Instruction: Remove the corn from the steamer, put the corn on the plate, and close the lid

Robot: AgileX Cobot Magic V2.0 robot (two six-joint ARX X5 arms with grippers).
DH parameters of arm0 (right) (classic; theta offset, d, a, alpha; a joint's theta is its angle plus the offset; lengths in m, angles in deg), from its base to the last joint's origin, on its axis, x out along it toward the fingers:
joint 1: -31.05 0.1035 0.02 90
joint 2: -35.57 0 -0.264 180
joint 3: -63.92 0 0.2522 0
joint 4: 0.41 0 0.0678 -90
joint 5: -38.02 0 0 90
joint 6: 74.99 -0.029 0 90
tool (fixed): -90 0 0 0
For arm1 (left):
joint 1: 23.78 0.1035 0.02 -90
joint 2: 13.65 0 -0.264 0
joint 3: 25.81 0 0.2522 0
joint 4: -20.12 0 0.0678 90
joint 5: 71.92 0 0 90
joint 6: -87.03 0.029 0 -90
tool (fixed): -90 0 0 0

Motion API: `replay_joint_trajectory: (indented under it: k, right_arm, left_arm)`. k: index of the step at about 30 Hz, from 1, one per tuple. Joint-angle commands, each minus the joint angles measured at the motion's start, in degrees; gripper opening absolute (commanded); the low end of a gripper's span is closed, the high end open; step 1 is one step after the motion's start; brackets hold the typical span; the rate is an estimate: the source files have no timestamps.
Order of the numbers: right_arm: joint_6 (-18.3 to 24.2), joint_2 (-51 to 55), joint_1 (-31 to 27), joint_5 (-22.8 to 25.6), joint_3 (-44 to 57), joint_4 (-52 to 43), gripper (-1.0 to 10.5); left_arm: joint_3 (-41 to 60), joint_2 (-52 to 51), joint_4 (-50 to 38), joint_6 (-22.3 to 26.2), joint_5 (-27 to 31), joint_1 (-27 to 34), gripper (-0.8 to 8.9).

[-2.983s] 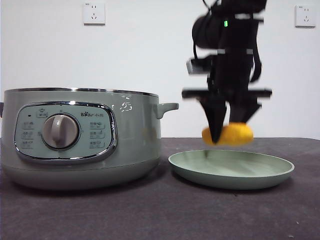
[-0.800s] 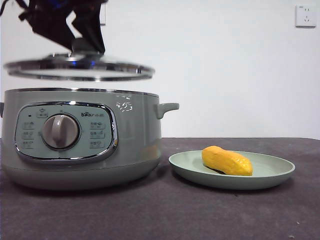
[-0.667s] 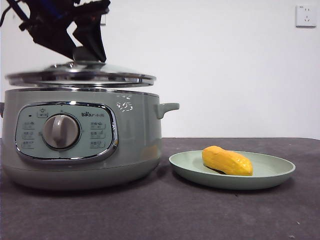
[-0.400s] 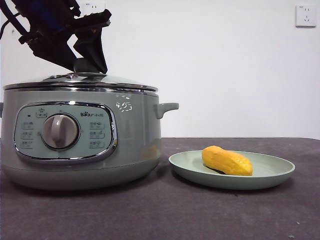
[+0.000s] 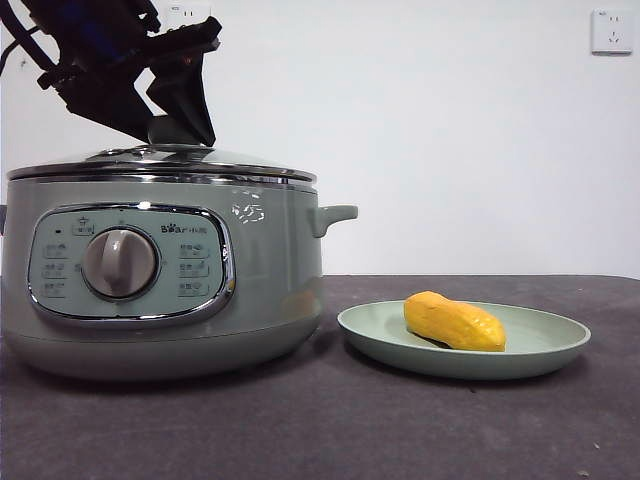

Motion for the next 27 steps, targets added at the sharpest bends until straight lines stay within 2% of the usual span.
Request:
replay_joint_trajectory:
  k: [1,3,6,7,8,17,27]
  right_arm:
    - [-0.35,0.00,-0.02,0.09,0.15,-0.31,4.4]
    - [-0.35,0.02,-0.02,0.09,0.15,-0.31,4.4]
    - [-0.35,0.00,-0.02,0.09,0.15,-0.31,4.4]
    - [-0.35,0.02,-0.02,0.09,0.15,-0.31,4.4]
    - [-0.35,0.02,-0.02,0.07,0.15,-0.31,4.4]
    - [-0.35,0.00,-0.02,0.07,0.15,-0.31,4.4]
    - [1.40,0.02,-0.02,0.07,0.15,-0.28,4.4]
  left_arm:
    - [0.20,-0.28,0.17,-0.85,-1.07,-0.02,0.02]
    - [0.20,-0.28,0.42,-0.85,-2.05,-0.02,0.72]
    - [0.20,-0.28,0.17,-0.85,-3.78,-0.02,3.85]
    - [0.17,-0.28,0.13,-0.85,-3.87,0.00,4.67]
    - [0.17,-0.28,0.11,-0.85,-3.87,0.00,5.00]
    - [-0.63,-0.35,-1.29,-0.87,-3.63,0.00,5.03]
    - [-8.52,-4.42,4.48,-0.87,-3.61,0.00,4.98]
